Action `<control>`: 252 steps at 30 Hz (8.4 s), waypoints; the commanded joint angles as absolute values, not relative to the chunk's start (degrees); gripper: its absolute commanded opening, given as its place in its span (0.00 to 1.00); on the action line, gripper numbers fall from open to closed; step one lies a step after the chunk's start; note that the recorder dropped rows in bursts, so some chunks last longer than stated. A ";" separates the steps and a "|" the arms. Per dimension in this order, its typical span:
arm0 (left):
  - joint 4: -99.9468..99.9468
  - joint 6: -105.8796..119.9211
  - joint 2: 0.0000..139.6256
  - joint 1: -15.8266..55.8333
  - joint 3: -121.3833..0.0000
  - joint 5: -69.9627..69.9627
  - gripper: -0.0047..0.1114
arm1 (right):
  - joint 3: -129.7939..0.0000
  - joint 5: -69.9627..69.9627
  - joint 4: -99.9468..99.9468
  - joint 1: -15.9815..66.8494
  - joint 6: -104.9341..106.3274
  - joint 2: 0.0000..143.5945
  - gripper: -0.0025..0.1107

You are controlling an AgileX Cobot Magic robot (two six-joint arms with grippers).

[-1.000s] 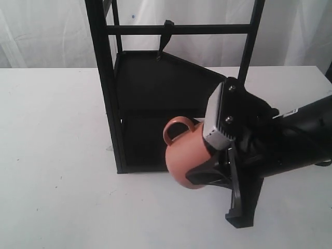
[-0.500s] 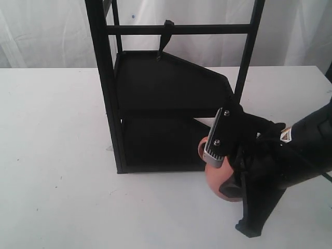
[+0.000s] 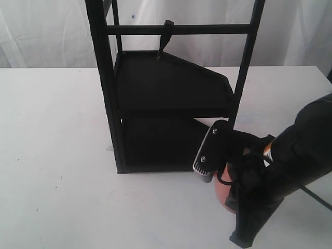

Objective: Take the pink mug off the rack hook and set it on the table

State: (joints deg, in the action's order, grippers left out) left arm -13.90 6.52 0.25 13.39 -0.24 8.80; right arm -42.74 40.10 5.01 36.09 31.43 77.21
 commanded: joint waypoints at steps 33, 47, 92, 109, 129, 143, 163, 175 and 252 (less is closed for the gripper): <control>-14.06 6.19 0.00 13.25 0.00 8.64 0.04 | -45.41 41.66 9.34 38.81 29.75 87.56 0.02; -14.06 6.19 0.00 13.25 0.00 8.64 0.04 | -45.41 40.74 9.59 38.81 30.74 90.45 0.02; -14.06 6.19 0.00 13.25 0.00 8.64 0.04 | -46.23 42.25 10.29 38.81 30.74 88.67 0.39; -14.06 6.19 0.00 13.25 0.00 8.64 0.04 | -46.23 43.21 9.08 38.81 29.92 80.75 0.40; -14.06 6.19 0.00 13.25 0.00 8.64 0.04 | -43.32 37.08 7.80 38.81 29.31 65.85 0.40; -14.06 6.19 0.00 13.25 0.00 8.64 0.04 | -31.78 32.02 14.24 38.81 27.98 39.99 0.02; -14.06 6.19 0.00 13.25 0.00 8.64 0.04 | -30.59 28.98 34.96 38.81 28.19 26.59 0.02; -14.06 6.19 0.00 13.25 0.00 8.64 0.04 | -30.59 21.77 36.18 38.81 20.33 26.59 0.02; -14.06 6.19 0.00 13.25 0.00 8.64 0.04 | 0.00 19.17 8.19 14.70 0.00 0.00 0.02</control>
State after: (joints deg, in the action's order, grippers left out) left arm -13.90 6.52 0.25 13.39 -0.24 8.80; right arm -0.29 19.24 8.53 14.98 0.00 0.35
